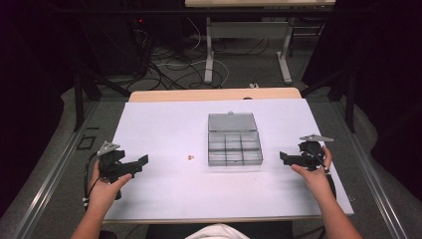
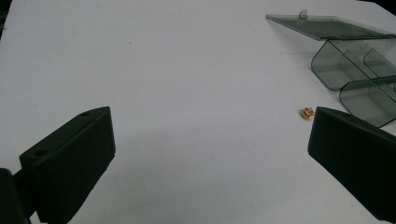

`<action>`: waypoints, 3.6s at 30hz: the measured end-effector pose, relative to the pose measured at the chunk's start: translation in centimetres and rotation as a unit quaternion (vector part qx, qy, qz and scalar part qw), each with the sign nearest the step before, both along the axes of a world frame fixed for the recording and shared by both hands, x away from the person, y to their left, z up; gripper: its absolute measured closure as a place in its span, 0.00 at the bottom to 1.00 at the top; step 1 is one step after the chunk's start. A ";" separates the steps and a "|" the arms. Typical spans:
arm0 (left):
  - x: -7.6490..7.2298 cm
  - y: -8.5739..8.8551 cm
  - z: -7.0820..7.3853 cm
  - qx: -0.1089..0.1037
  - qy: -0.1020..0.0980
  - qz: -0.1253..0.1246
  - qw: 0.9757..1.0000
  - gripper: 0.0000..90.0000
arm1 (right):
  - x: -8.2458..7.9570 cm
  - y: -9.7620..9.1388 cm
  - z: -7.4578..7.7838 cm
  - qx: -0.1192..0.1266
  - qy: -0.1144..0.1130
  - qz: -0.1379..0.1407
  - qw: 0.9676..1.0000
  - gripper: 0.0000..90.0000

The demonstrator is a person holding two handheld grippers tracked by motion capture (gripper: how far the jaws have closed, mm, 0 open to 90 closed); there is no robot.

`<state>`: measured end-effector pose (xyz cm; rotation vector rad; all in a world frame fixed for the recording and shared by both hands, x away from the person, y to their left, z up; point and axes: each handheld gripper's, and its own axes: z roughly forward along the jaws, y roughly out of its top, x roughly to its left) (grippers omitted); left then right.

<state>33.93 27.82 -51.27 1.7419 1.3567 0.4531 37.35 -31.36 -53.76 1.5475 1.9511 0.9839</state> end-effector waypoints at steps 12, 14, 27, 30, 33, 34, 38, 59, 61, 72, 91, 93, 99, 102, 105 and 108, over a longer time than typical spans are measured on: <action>0.0 -0.6 0.5 -0.002 0.008 -0.004 1.000 0.03 | -3.0 0.5 4.0 -0.003 -0.008 0.029 1.000 0.03; 0.0 -0.7 0.7 0.001 0.009 -0.007 1.000 0.03 | -3.1 0.6 4.2 -0.001 -0.008 0.029 1.000 0.03; 0.3 -1.4 1.7 0.004 0.005 -0.015 1.000 0.04 | -3.6 1.2 5.2 -0.008 0.007 0.043 0.999 0.03; 0.4 -1.6 1.9 0.008 0.008 -0.018 1.000 0.04 | -3.8 1.3 5.4 -0.012 0.010 0.045 0.999 0.03; 0.4 -1.9 2.1 0.013 0.007 -0.022 1.000 0.05 | -3.8 1.5 5.4 -0.014 0.012 0.046 0.999 0.04; 0.5 -2.1 2.3 0.014 0.006 -0.026 1.000 0.06 | -3.9 1.6 5.5 -0.017 0.015 0.053 0.998 0.04; 0.7 -2.6 2.4 0.017 0.006 -0.029 0.999 0.08 | -3.9 2.0 5.5 -0.014 0.021 0.059 0.998 0.04; 2.4 -6.7 3.5 0.053 0.015 -0.074 0.996 0.20 | -3.8 3.0 4.5 -0.020 0.035 0.077 0.996 0.06; 2.6 -7.1 3.6 0.063 0.018 -0.079 0.995 0.20 | -3.8 3.0 4.4 -0.021 0.037 0.077 0.996 0.06; 3.9 -8.6 3.9 0.084 0.006 -0.110 0.990 0.20 | -3.7 2.9 4.2 -0.017 0.040 0.071 0.996 0.07; 5.7 -10.8 4.9 0.113 -0.010 -0.160 0.981 0.26 | -3.6 2.9 3.9 -0.017 0.038 0.075 0.996 0.07; 6.0 -11.0 4.7 0.116 -0.004 -0.167 0.979 0.26 | -3.6 2.9 3.9 -0.017 0.039 0.075 0.996 0.07; 6.6 -11.9 4.0 0.116 0.027 -0.182 0.976 0.26 | -3.5 2.9 3.8 -0.016 0.039 0.077 0.996 0.07; 6.9 -12.4 3.6 0.122 0.035 -0.191 0.973 0.26 | -3.5 2.9 3.7 -0.017 0.042 0.078 0.996 0.07; 7.0 -12.8 3.3 0.128 0.041 -0.196 0.971 0.26 | -3.5 3.0 3.5 -0.018 0.042 0.079 0.996 0.07; 7.2 -13.2 2.9 0.134 0.046 -0.198 0.970 0.27 | -3.5 3.0 3.5 -0.019 0.042 0.079 0.996 0.07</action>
